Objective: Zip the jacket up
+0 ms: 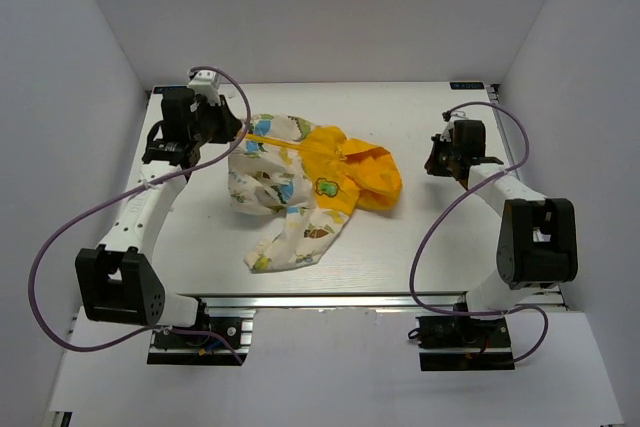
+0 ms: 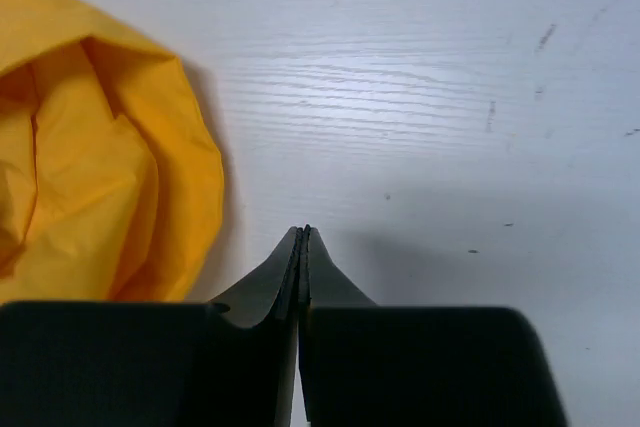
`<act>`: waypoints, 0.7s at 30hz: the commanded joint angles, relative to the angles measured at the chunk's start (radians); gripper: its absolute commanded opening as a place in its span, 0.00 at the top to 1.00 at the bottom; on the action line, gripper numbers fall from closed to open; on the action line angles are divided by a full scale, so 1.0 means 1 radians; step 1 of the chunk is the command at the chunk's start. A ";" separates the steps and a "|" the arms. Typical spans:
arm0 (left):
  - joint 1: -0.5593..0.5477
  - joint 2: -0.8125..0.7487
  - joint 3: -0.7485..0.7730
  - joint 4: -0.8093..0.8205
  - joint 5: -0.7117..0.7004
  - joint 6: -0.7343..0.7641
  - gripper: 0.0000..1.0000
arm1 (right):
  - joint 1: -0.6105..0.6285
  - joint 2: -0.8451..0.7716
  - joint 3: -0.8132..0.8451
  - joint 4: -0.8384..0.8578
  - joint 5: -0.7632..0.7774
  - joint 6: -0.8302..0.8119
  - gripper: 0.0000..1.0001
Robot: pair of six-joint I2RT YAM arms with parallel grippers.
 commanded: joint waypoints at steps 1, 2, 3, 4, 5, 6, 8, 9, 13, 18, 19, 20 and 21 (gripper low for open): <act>-0.007 0.019 0.018 0.055 0.030 -0.025 0.53 | 0.023 -0.078 0.022 -0.022 -0.098 -0.054 1.00; -0.007 0.033 0.038 0.039 0.008 -0.043 0.13 | 0.023 -0.087 0.030 -0.029 -0.113 -0.058 0.91; -0.005 0.044 0.051 0.004 -0.012 -0.048 0.02 | 0.023 -0.110 0.036 -0.043 -0.139 -0.054 0.71; -0.005 0.059 0.066 -0.017 -0.039 -0.056 0.02 | 0.023 -0.124 0.053 -0.056 -0.141 -0.046 0.61; -0.005 0.061 0.080 -0.037 -0.077 -0.082 0.02 | 0.023 -0.137 0.062 -0.066 -0.143 -0.043 0.54; -0.004 0.062 0.109 -0.080 -0.163 -0.099 0.02 | 0.023 -0.169 0.070 -0.074 -0.138 -0.039 0.42; 0.004 0.067 0.153 -0.143 -0.249 -0.154 0.02 | 0.023 -0.206 0.095 -0.105 -0.117 -0.022 0.31; 0.005 0.067 0.207 -0.215 -0.365 -0.174 0.02 | 0.023 -0.248 0.101 -0.114 -0.104 -0.003 0.11; 0.013 0.038 0.317 -0.364 -0.586 -0.267 0.02 | 0.023 -0.354 0.118 -0.155 -0.071 0.059 0.11; 0.015 -0.062 0.351 -0.424 -0.616 -0.277 0.02 | 0.023 -0.479 0.102 -0.204 0.044 0.156 0.11; 0.015 -0.082 0.321 -0.428 -0.601 -0.289 0.02 | 0.023 -0.493 0.099 -0.209 0.052 0.176 0.11; 0.015 -0.103 0.292 -0.432 -0.589 -0.336 0.02 | 0.025 -0.506 0.099 -0.212 0.052 0.176 0.11; 0.015 -0.150 0.255 -0.438 -0.584 -0.367 0.02 | 0.023 -0.527 0.084 -0.215 0.058 0.178 0.11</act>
